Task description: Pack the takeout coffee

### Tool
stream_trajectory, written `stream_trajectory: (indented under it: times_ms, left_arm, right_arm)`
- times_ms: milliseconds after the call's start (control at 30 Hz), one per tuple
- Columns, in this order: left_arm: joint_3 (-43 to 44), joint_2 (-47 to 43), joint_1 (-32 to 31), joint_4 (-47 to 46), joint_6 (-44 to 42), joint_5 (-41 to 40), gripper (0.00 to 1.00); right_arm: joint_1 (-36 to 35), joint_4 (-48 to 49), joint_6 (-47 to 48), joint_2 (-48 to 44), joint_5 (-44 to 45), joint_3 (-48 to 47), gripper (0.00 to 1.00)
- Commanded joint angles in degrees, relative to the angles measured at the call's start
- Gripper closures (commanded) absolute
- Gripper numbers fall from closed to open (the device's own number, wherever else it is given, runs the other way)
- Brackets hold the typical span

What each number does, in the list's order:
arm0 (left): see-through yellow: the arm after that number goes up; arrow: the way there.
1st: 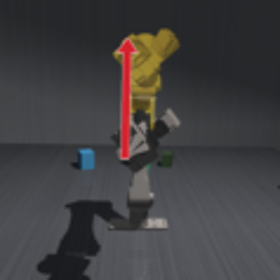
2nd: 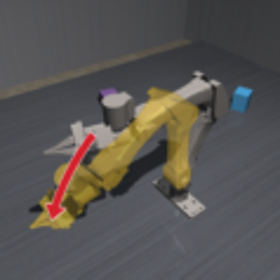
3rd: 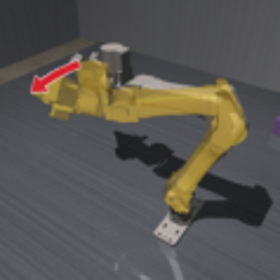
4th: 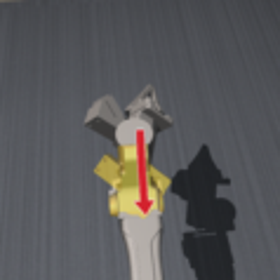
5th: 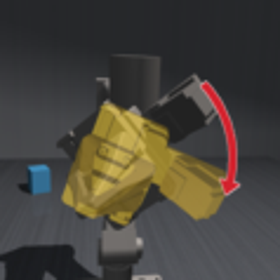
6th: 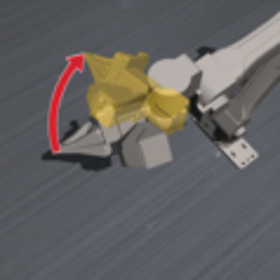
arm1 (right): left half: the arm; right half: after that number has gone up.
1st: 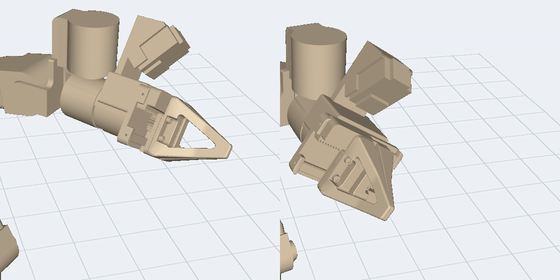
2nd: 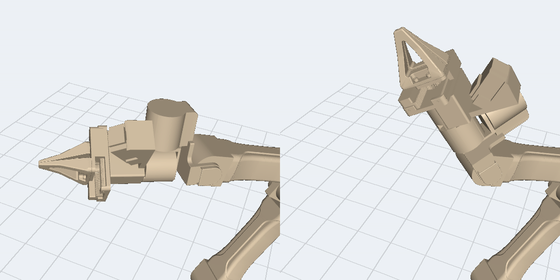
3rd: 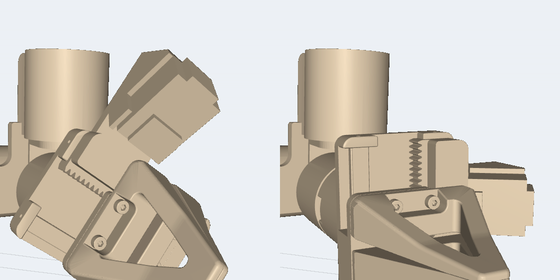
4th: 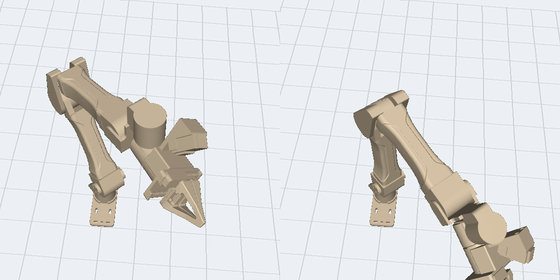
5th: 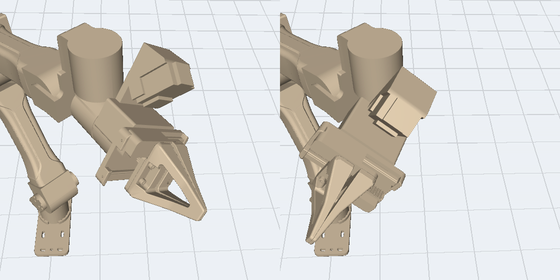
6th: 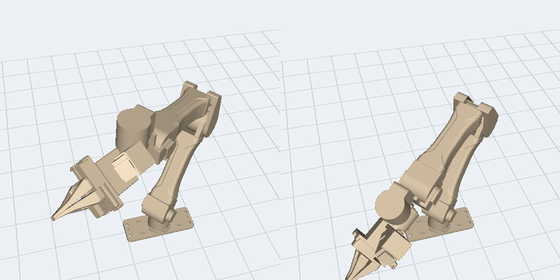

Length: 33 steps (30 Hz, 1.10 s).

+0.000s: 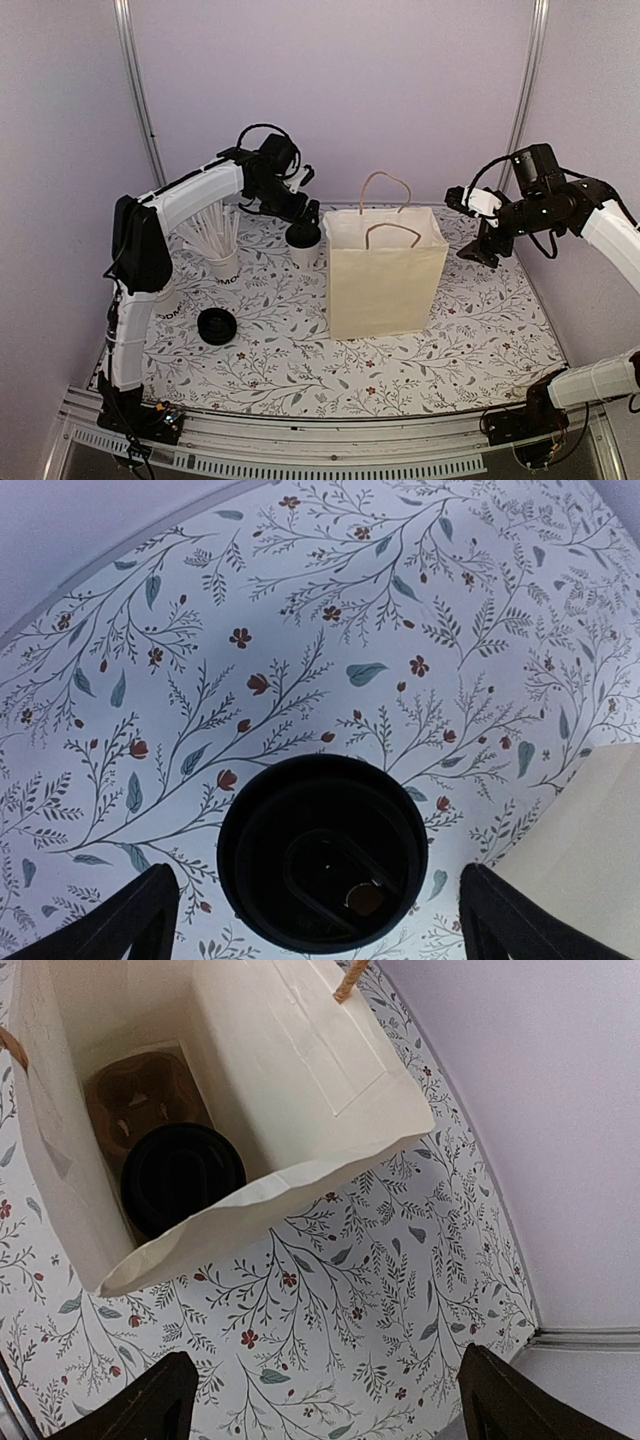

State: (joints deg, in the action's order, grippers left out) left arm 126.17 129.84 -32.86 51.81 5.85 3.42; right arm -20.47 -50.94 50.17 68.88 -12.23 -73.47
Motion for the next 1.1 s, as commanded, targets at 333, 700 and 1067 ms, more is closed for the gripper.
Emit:
stream_trajectory:
  times_ms: [333, 700, 1067]
  left_arm:
    - [1.9, 3.0, -2.4, 1.3, -0.7, -2.8, 0.08]
    - [5.0, 6.1, -3.7, 3.3, -0.6, -6.8, 0.12]
    - [5.1, 5.9, -4.7, 3.2, -1.1, -8.3, 0.11]
  right_arm:
    - [0.4, 1.5, -1.0, 1.5, -1.9, 0.5, 0.06]
    - [0.4, 1.5, -1.0, 0.7, -1.6, 1.2, 0.06]
    - [0.4, 1.7, -1.1, 0.3, -1.5, 1.8, 0.06]
